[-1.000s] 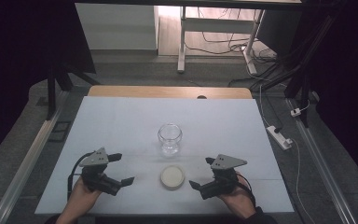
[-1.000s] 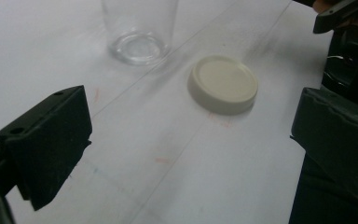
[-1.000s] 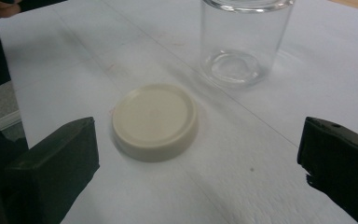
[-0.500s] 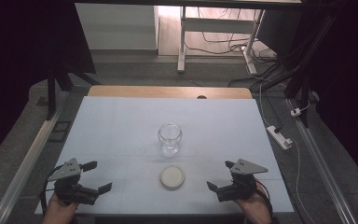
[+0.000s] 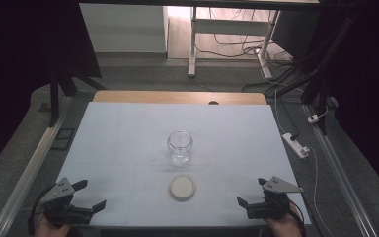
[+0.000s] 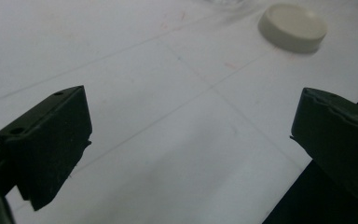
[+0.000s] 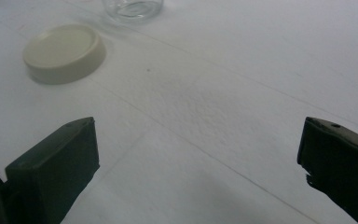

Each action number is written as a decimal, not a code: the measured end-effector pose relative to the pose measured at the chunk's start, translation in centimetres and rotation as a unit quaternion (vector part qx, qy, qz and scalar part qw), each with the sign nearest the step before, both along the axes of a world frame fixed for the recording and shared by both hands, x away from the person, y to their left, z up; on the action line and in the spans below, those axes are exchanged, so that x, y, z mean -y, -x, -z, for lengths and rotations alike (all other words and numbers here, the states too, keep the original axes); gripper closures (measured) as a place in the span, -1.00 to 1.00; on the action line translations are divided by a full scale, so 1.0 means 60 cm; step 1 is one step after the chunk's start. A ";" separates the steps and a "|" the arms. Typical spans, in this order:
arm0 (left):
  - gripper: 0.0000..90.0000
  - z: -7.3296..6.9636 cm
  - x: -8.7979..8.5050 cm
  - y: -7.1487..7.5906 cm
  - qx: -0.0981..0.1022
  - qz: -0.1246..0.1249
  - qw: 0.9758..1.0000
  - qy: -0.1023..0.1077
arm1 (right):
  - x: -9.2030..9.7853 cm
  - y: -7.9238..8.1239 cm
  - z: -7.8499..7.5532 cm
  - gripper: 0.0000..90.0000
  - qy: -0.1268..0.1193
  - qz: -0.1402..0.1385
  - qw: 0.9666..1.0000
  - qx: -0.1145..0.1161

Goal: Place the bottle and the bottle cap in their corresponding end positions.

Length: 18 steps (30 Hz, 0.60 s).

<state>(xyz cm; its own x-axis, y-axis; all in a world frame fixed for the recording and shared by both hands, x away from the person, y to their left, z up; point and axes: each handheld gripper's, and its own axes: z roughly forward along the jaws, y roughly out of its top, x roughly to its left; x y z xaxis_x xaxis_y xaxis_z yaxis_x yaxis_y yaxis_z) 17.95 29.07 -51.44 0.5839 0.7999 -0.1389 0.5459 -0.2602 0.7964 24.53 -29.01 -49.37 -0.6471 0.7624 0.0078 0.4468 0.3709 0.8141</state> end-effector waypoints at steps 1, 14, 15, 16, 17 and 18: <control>-1.00 0.002 -0.002 0.002 -0.002 -0.003 1.000 -0.002 | 0.005 0.002 0.000 -1.00 -0.002 0.005 1.000 -0.001; -1.00 0.013 -0.023 0.021 -0.019 -0.033 0.999 -0.017 | 0.043 0.017 -0.001 -1.00 -0.015 0.050 0.999 -0.012; -1.00 0.013 -0.024 0.022 -0.018 -0.035 0.999 -0.019 | 0.046 0.018 -0.001 -1.00 -0.014 0.054 0.998 -0.012; -1.00 0.013 -0.025 0.024 -0.019 -0.037 0.999 -0.021 | 0.048 0.019 -0.001 -1.00 -0.015 0.059 0.998 -0.015; -1.00 0.013 -0.025 0.025 -0.020 -0.038 0.999 -0.024 | 0.050 0.020 -0.001 -1.00 -0.016 0.063 0.998 -0.016; -1.00 0.013 -0.026 0.026 -0.021 -0.040 0.999 -0.027 | 0.052 0.021 -0.001 -1.00 -0.017 0.065 0.998 -0.017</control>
